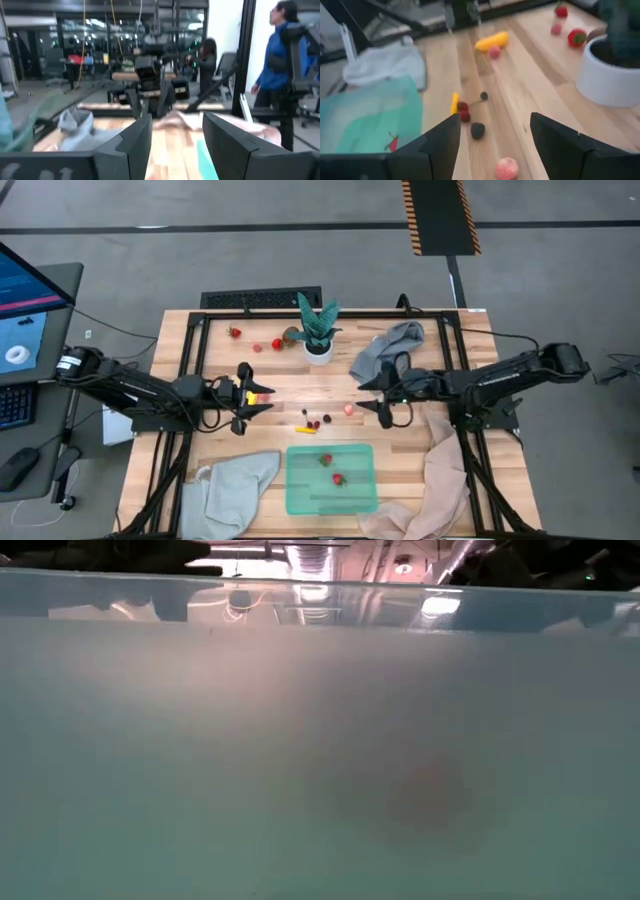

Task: Pick and placing Produce into tupperware
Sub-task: Put the pink peach into the green bin

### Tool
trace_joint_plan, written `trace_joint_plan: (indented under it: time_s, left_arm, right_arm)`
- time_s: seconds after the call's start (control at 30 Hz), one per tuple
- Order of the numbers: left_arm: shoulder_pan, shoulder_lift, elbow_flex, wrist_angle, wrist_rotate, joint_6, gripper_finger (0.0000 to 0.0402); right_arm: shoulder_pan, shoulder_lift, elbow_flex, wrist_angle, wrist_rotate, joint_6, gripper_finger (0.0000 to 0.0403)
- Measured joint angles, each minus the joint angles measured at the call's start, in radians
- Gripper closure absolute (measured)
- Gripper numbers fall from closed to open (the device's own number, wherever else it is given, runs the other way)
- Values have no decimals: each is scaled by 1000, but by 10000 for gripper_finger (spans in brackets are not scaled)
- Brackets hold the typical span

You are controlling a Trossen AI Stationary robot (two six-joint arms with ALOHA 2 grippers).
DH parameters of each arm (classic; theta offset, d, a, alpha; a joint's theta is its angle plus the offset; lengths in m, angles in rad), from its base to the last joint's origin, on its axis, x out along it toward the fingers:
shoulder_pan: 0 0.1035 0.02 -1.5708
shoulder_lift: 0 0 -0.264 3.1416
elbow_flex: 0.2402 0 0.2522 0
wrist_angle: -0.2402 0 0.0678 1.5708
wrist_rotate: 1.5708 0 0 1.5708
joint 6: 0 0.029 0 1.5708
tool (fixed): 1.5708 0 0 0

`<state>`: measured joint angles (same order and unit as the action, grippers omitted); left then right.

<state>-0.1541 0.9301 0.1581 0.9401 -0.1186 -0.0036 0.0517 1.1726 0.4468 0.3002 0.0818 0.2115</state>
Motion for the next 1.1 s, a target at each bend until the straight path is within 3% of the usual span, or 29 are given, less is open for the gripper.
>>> trace_joint_plan:
  time_s: [0.47,1.1]
  left_arm:
    - [-2,-1,0,-23,5,-3,234]
    - [-2,-1,1,17,6,-3,234]
  right_arm:
    - [-28,241,128,-193,-2,32,138]
    - [-25,391,171,-173,5,69,138]
